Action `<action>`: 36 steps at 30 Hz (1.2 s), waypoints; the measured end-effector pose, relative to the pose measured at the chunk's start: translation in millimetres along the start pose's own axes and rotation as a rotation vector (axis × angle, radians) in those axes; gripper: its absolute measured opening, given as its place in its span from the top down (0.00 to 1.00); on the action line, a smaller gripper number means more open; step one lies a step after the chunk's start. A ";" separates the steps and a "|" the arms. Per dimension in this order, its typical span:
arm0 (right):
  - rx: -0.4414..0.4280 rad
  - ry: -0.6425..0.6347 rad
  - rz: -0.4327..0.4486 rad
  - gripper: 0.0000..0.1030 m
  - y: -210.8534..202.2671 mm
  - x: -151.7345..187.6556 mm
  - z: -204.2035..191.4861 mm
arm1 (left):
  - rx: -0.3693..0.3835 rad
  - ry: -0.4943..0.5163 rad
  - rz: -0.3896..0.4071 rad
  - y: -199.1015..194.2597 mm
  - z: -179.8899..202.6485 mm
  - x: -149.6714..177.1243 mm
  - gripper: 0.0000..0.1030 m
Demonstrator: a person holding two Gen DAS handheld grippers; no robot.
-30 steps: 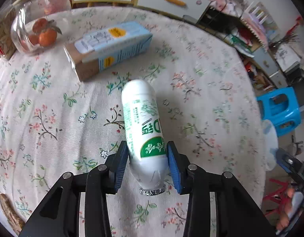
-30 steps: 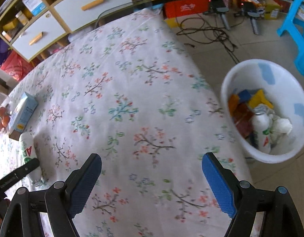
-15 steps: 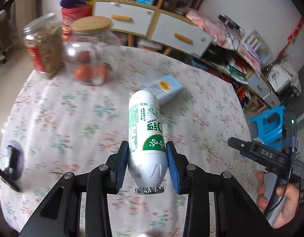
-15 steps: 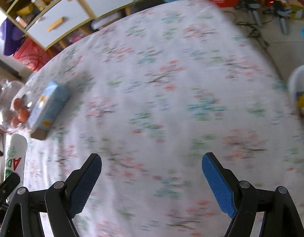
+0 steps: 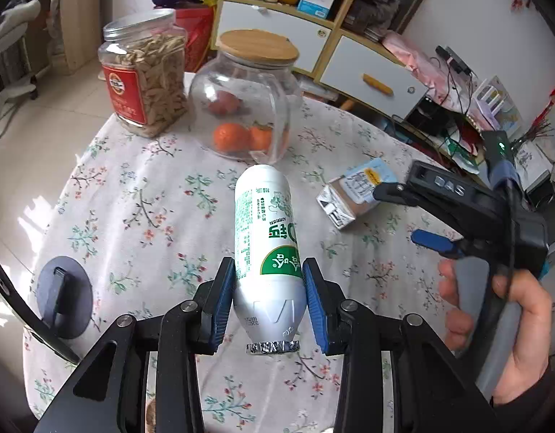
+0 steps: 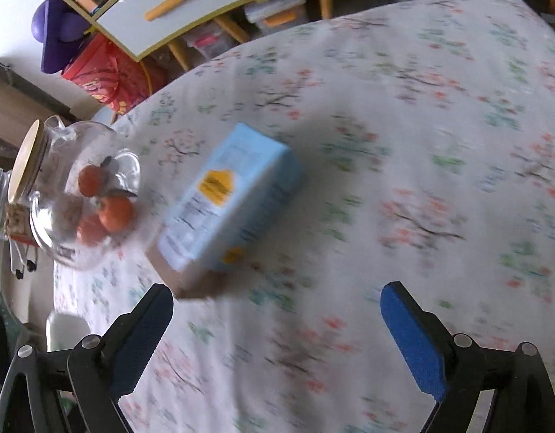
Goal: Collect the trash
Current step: 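Grasp the blue-and-white milk carton with the right tool while the left tool holds the bottle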
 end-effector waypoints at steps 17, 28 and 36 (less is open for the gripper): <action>0.123 -0.052 -0.027 0.07 64.9 -9.1 -38.3 | -0.011 -0.004 -0.008 5.5 1.8 0.7 0.61; 0.051 -0.115 -0.083 0.40 29.6 17.2 -16.3 | 0.023 0.058 -0.016 3.8 33.4 12.6 0.61; 0.063 -0.165 -0.052 0.40 -23.6 27.6 30.7 | 0.059 0.123 -0.019 -1.8 74.5 28.5 0.61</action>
Point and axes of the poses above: each gripper's, at about its wrist camera, not at the fingertips, and y roughly the way its jaws point, z to its right, x to its underside, the point moved 6 cm from there along y, roughly the way its jaws point, and after that the axes turned 13 degrees about z, right-handed, at the moved point
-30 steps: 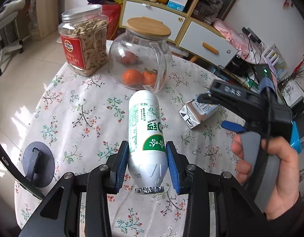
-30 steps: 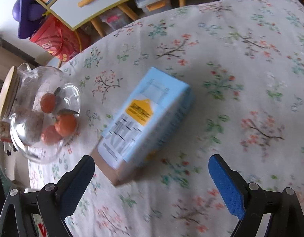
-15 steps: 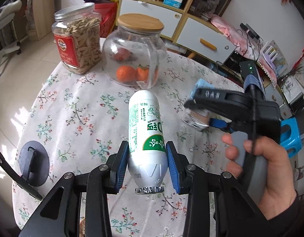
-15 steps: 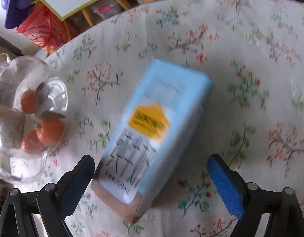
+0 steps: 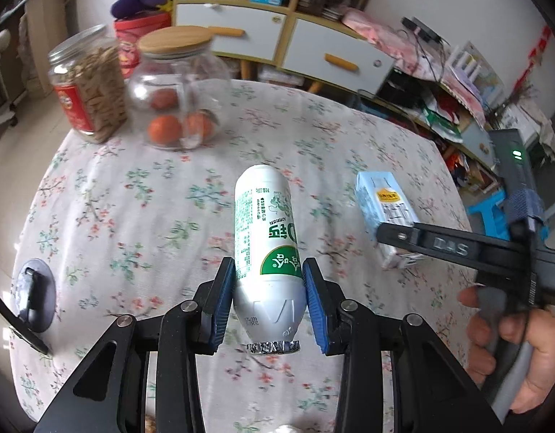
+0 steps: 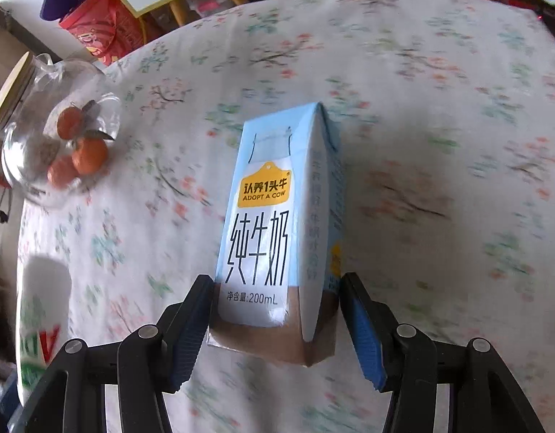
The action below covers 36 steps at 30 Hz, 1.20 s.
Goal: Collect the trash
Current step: 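Carry the carton over the wastebasket and open the right tool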
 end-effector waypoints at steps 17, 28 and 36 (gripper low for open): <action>0.052 0.093 0.150 0.41 -105.1 18.4 136.6 | 0.098 0.067 -0.023 -0.8 85.1 20.4 0.61; 0.063 0.210 0.191 0.41 -141.0 28.3 221.9 | 0.125 0.100 -0.041 4.9 126.3 37.1 0.61; 0.132 0.301 0.231 0.41 -172.6 42.9 303.2 | 0.165 0.177 -0.067 10.4 171.7 60.2 0.61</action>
Point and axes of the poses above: each gripper's, at about its wrist camera, not at the fingertips, and y roughly the way its jaws point, z to its right, x to its underside, the point moved 6 cm from there along y, roughly the way its jaws point, and after that the axes turned 13 degrees about z, right-handed, at the moved point
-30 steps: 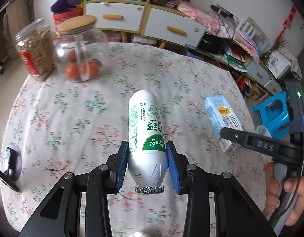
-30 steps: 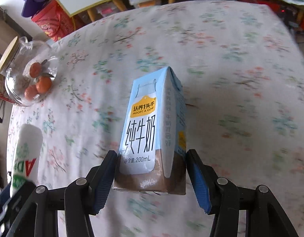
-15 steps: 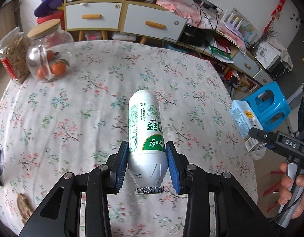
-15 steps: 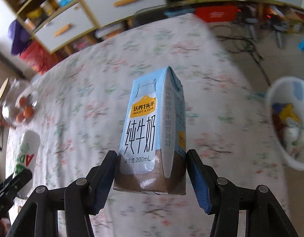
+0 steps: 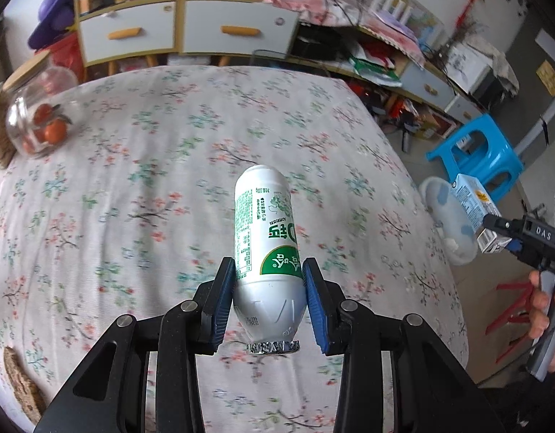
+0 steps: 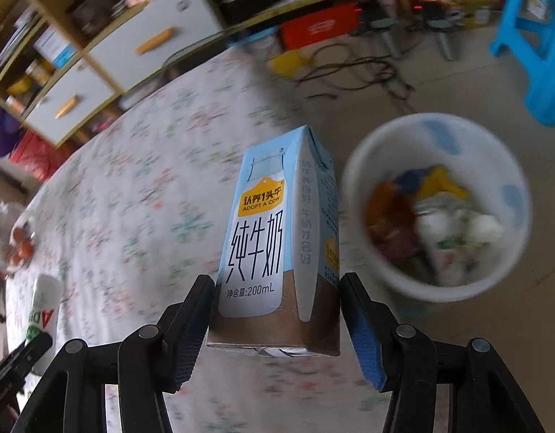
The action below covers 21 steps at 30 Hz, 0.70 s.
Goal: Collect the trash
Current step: 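Carry the carton over the wastebasket and open the right tool, then carry the AD bottle over the wastebasket and open the left tool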
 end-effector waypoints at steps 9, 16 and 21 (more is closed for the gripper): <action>0.051 0.103 0.033 0.40 -11.3 -10.5 71.5 | 0.043 0.063 -0.018 7.4 43.0 7.2 0.61; 0.056 0.196 0.040 0.26 -7.8 -13.4 109.8 | 0.091 0.109 -0.029 18.6 79.4 5.7 0.61; 0.065 0.222 0.046 0.19 -16.3 -14.8 128.6 | 0.139 0.151 -0.058 34.6 122.5 4.9 0.61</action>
Point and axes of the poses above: each gripper's, at about its wrist camera, not at the fingertips, and y roughly the way its jaws point, z to its right, x to its underside, the point moved 6 cm from there along y, roughly the way its jaws point, and after that the axes turned 13 degrees about z, right-handed, at the moved point
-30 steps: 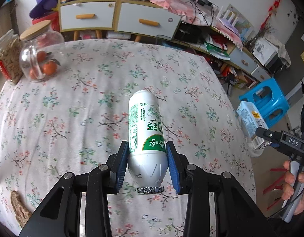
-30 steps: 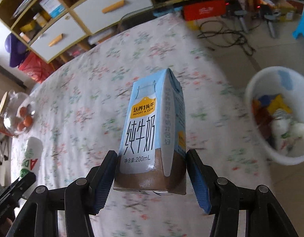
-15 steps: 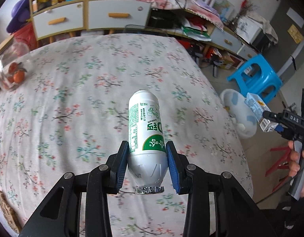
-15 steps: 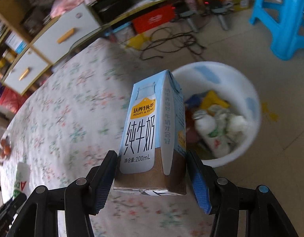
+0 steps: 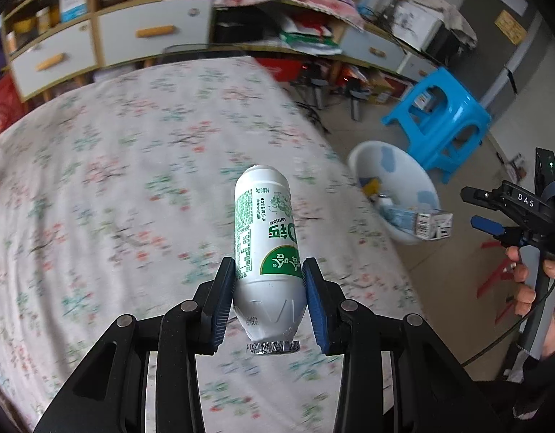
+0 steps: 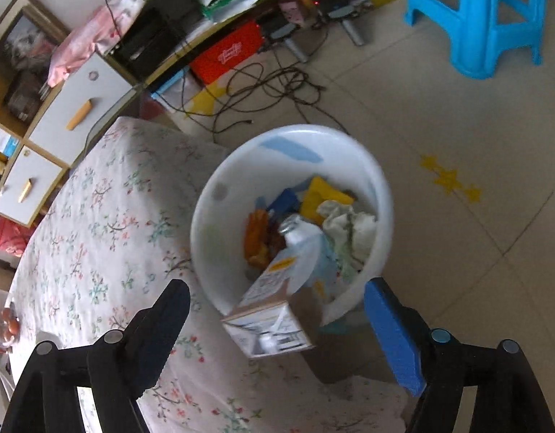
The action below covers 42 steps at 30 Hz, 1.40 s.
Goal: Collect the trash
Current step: 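Carry the AD bottle over the wastebasket and open the left tool, then reach the left tool to the crumpled foil ball and grasp it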
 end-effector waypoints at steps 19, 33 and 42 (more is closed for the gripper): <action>0.044 0.109 0.007 0.19 -22.0 -10.3 62.9 | 0.137 0.108 -0.052 93.0 121.6 -31.3 0.61; 0.035 0.131 0.017 0.19 -27.7 -12.8 63.7 | 0.077 0.054 0.000 70.1 95.9 -46.5 0.17; -0.009 0.056 0.024 0.19 -42.9 0.7 26.1 | -0.026 0.079 0.015 4.0 24.1 -24.6 0.14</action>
Point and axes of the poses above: each gripper's, at about its wrist camera, not at the fingertips, and y roughly the way its jaws point, z to its right, x to its underside, the point moved 6 cm from there along y, roughly the way its jaws point, and after that the axes turned 13 degrees about z, right-handed, at the moved point
